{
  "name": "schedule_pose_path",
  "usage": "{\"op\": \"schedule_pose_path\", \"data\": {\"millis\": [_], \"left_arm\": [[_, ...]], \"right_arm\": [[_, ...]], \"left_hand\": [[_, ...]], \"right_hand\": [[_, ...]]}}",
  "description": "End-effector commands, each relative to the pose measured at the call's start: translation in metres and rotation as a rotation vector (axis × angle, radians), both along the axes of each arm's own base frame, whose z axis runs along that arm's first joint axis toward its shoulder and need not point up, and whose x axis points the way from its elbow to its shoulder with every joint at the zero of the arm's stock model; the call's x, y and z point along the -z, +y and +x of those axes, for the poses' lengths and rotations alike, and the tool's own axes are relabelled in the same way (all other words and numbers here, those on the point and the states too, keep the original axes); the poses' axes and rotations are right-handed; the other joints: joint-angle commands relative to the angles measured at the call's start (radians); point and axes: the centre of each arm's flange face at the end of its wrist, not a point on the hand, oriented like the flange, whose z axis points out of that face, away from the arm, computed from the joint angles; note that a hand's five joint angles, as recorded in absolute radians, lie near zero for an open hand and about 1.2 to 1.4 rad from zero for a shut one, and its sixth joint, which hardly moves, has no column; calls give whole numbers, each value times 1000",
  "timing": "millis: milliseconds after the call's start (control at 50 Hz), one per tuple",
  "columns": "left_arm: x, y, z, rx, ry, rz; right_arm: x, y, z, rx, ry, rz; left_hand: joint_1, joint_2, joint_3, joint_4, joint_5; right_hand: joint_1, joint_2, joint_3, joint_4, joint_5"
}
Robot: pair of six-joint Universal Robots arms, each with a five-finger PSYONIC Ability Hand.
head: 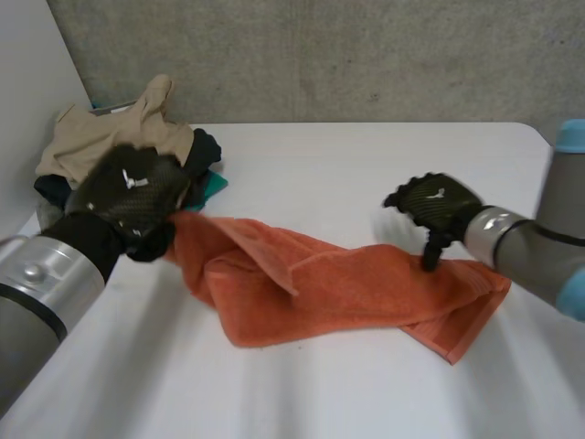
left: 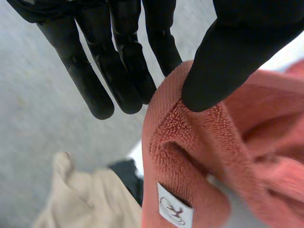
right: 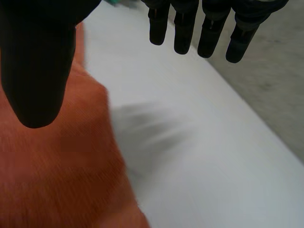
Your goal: Fold the laundry.
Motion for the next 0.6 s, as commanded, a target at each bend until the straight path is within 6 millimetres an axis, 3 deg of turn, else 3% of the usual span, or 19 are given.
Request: {"op": "schedule_pose_path", "data": {"millis": [20, 60, 140, 260, 280, 380, 440, 520, 600], "left_arm": [[-17, 9, -2, 21, 34, -81], [-17, 9, -2, 19, 34, -81], [-18, 8, -2, 18, 36, -87], [-18, 4, -3, 10, 39, -100], [-19, 3, -3, 6, 40, -103], [-16, -5, 3, -56, 38, -95], [-5, -14, 8, -102, 23, -61], [17, -28, 18, -157, -7, 8], [43, -37, 18, -163, -40, 84]], "right_arm": [[36, -7, 19, -48, 12, 85], [44, -9, 20, -48, 18, 98], [42, -14, 20, -34, 19, 83], [-16, -13, 10, 38, -37, -66], [-35, -7, 5, 41, -50, -108], [-81, 16, -10, 62, -63, -175], [-96, 26, -30, 101, -23, -153], [-101, 47, -54, 110, 107, -86], [-85, 69, -61, 38, 268, -3]], "left_hand": [[232, 200, 208, 199, 253], [232, 200, 208, 199, 253], [232, 200, 208, 199, 253], [232, 200, 208, 199, 253], [232, 200, 208, 199, 253], [232, 200, 208, 199, 253], [232, 200, 208, 199, 253], [232, 200, 208, 199, 253], [232, 200, 208, 199, 253]], "right_hand": [[-16, 2, 11, 6, 32], [74, 92, 101, 96, 122], [1091, 1108, 1118, 1113, 1139], [1092, 1110, 1120, 1115, 1141], [1092, 1110, 1120, 1115, 1141], [1092, 1110, 1120, 1115, 1141], [1092, 1110, 1120, 1115, 1141], [1092, 1110, 1120, 1115, 1141], [1092, 1110, 1120, 1115, 1141]]}}
